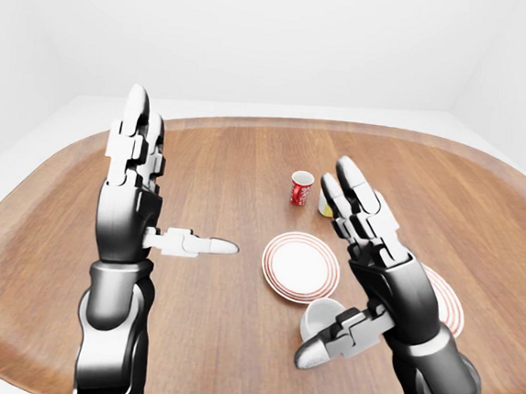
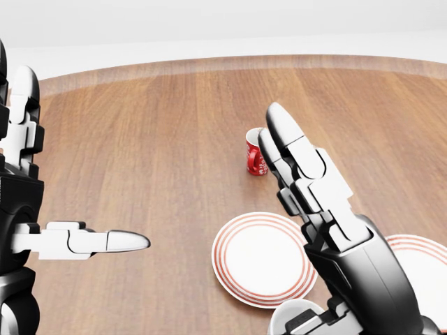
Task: Put the white mug on the left plate.
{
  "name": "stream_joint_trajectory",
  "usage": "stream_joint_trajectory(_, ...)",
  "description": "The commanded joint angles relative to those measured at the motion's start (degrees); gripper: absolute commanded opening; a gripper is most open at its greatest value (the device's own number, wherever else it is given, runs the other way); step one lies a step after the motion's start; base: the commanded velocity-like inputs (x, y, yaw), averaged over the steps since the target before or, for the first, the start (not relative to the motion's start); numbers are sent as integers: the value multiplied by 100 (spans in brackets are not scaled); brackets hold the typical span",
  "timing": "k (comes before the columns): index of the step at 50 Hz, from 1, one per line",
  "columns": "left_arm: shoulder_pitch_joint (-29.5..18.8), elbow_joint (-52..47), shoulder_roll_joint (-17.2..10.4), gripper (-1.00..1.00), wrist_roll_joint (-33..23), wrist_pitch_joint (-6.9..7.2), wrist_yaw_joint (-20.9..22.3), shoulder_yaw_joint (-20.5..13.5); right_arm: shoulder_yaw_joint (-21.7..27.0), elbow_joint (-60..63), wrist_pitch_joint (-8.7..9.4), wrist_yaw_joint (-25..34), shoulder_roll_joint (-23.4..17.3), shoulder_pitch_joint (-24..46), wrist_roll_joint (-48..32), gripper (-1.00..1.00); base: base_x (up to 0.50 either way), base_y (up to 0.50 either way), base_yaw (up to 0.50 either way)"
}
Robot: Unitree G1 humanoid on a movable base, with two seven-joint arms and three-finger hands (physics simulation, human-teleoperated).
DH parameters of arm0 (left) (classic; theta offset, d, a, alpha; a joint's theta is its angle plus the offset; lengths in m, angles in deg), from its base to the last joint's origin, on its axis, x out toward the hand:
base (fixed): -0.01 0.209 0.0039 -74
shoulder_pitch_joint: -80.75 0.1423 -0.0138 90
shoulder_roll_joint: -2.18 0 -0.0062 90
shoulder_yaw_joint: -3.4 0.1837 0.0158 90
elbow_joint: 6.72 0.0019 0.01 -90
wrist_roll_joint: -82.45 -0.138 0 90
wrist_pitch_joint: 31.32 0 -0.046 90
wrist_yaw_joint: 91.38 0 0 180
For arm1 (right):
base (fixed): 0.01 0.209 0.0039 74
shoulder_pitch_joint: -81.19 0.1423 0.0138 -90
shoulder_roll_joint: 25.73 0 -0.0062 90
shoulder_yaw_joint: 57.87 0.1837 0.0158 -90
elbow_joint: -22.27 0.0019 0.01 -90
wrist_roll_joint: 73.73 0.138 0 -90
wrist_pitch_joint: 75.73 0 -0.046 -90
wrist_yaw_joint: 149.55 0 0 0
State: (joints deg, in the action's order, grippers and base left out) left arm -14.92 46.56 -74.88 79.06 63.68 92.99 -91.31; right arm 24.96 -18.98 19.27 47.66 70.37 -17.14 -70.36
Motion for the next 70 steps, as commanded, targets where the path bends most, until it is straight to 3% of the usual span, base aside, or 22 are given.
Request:
stream_joint_trajectory(1, -14, 4, -13, 100, 16, 0, 1, -26, -483, -115, 0, 420, -185, -320, -1152, 100, 0, 0, 0)
stream_joint_trajectory(11, -32, 62, -34, 100, 33, 0, 1, -66, -614, -290, 0, 879, -105, -463, -1983, 100, 0, 0, 0)
stream_joint_trajectory(23, -32, 64, -32, 100, 29, 0, -1, -61, -588, -308, 0, 1162, 45, -496, -2401, 100, 0, 0, 0)
stream_joint_trajectory(58, -21, 8, -44, 100, 30, 0, 24, -86, -289, -1326, 0, 1326, 374, -704, -4354, 100, 0, 0, 0)
stream_joint_trajectory(70, 4, 6, -34, 100, 22, 0, 25, -75, -185, -1486, 0, 1351, 499, -773, -4559, 100, 0, 0, 0)
